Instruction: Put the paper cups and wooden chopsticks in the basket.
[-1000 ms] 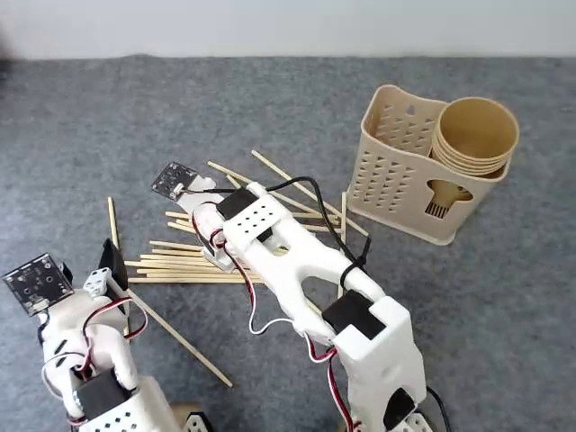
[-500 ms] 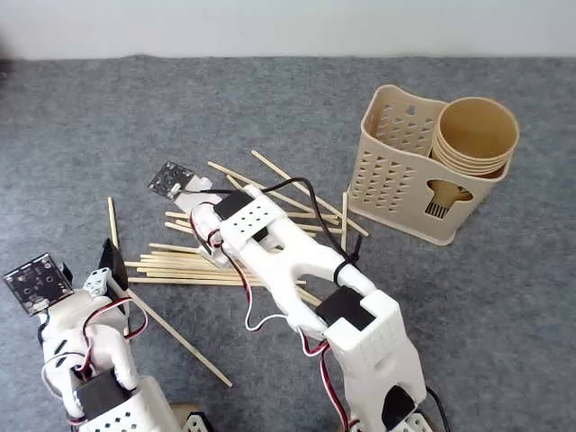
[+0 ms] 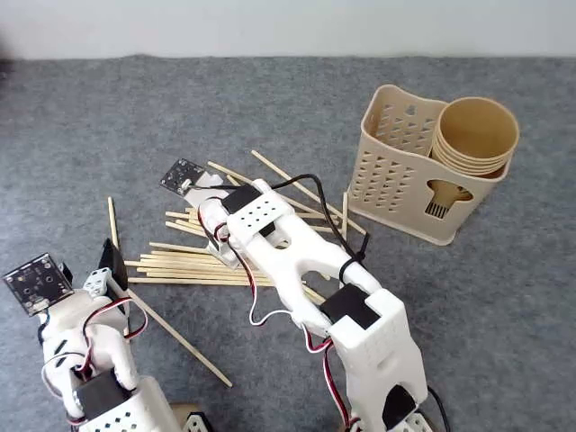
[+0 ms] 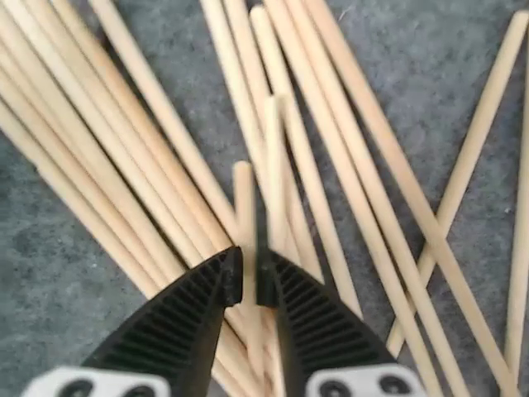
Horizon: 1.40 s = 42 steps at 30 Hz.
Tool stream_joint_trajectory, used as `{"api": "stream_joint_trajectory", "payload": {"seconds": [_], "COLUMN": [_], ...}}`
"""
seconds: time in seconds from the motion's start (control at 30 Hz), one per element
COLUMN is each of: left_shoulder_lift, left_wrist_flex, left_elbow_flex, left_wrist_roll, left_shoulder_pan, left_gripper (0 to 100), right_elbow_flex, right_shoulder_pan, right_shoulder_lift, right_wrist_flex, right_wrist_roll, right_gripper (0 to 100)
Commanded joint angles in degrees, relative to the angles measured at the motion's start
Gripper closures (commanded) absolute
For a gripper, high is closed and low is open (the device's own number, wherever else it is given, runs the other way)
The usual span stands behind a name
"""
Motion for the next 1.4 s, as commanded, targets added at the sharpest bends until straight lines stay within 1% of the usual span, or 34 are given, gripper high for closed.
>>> {"api": "stream_joint_trajectory", "payload": {"seconds": [0.0,0.07,0.17,0.47,0.53,0.7,0.73,0.97,1.1,1.17,1.3,1.37], "left_shoulder_lift": [-0.9,-0.9,-0.9,-0.9,-0.9,-0.9,-0.9,-0.9,-0.9,-0.9,-0.9,-0.9], "left_wrist_flex": [-1.0,-1.0,-1.0,-1.2,-1.2,-1.2,-1.2,-1.2,-1.2,-1.2,-1.2,-1.2], "left_elbow_flex": [-1.9,-1.9,-1.9,-1.5,-1.4,-1.4,-1.4,-1.4,-1.4,-1.4,-1.4,-1.4], "left_wrist_roll": [-0.4,-0.4,-0.4,-0.4,-0.4,-0.4,-0.4,-0.4,-0.4,-0.4,-0.4,-0.4], "left_shoulder_pan": [0.4,0.4,0.4,0.5,0.5,0.5,0.5,0.5,0.5,0.5,0.5,0.5], "left_gripper": [74,74,74,74,74,74,74,74,74,74,74,74], "right_elbow_flex": [-2.2,-2.2,-2.2,-2.2,-2.2,-2.2,-2.2,-2.2,-2.2,-2.2,-2.2,-2.2], "right_shoulder_pan": [-0.4,-0.6,-2.6,-3.0,-3.0,-3.0,-3.0,-1.5,-2.2,-3.3,-4.5,-4.5], "right_shoulder_lift": [-5.9,-6.8,-6.7,1.0,1.4,1.5,1.5,1.2,-0.8,-2.5,-4.2,-3.6], "right_wrist_flex": [3.1,5.1,6.7,2.5,2.5,1.5,1.4,1.9,4.9,7.2,10.7,10.1], "right_wrist_roll": [-4.5,-5.9,-5.8,-5.8,-5.8,-5.8,-5.8,-5.7,-6.0,-6.1,-6.2,-6.2], "right_gripper": [85.3,82.7,80.7,80.9,84.3,98.9,99.1,99.1,98.8,96.2,85.8,85.1]}}
